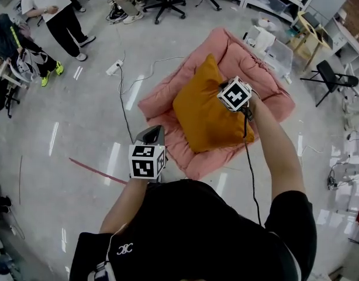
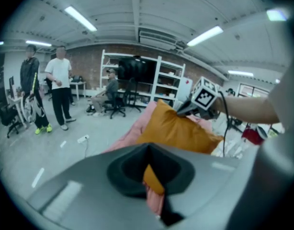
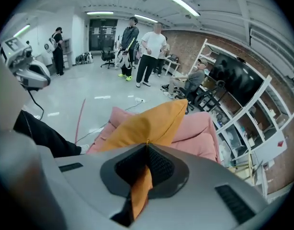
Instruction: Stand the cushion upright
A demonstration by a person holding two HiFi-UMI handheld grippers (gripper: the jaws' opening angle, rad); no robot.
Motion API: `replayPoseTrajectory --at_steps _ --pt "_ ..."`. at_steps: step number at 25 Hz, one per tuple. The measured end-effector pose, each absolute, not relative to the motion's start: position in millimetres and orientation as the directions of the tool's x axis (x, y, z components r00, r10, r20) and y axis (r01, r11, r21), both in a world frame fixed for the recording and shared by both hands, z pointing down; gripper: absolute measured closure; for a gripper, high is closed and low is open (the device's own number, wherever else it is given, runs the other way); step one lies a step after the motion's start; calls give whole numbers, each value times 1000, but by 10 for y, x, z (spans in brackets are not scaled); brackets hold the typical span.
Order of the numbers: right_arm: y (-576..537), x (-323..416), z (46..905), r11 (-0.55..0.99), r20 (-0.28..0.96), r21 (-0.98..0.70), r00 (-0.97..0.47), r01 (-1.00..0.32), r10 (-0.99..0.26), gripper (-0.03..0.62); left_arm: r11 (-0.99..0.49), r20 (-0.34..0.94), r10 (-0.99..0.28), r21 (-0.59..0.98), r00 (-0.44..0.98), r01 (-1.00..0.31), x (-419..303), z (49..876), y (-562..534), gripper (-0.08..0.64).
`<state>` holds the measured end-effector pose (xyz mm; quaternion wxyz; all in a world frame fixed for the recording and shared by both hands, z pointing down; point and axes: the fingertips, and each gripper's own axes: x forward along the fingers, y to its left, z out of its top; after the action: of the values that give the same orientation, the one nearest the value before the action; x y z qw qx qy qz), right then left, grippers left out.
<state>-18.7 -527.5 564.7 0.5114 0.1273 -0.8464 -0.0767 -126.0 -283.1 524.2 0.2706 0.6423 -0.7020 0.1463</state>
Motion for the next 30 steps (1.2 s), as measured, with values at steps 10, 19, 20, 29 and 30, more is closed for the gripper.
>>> replayPoseTrajectory --at_steps 10,19,20,29,30 --pt "-6293 -46 6129 846 807 369 -320 -384 -497 588 215 607 -789 125 -97 -969 -1437 5345 -2672 563" --pt "-6591 487 6608 703 723 522 -187 -484 -665 428 218 614 -781 100 -112 -971 -1478 5387 -2614 563" --pt "-6574 531 6604 690 711 517 -194 -507 -676 405 214 615 -781 100 -109 -972 -1475 5390 -2623 563" --pt "-6179 594 6000 576 528 430 -324 -695 -785 492 130 585 -809 94 -51 -987 -1319 5331 -2881 563" --pt "-6097 599 5879 564 492 423 -342 -709 -800 555 122 580 -813 94 -45 -988 -1288 5322 -2905 563"
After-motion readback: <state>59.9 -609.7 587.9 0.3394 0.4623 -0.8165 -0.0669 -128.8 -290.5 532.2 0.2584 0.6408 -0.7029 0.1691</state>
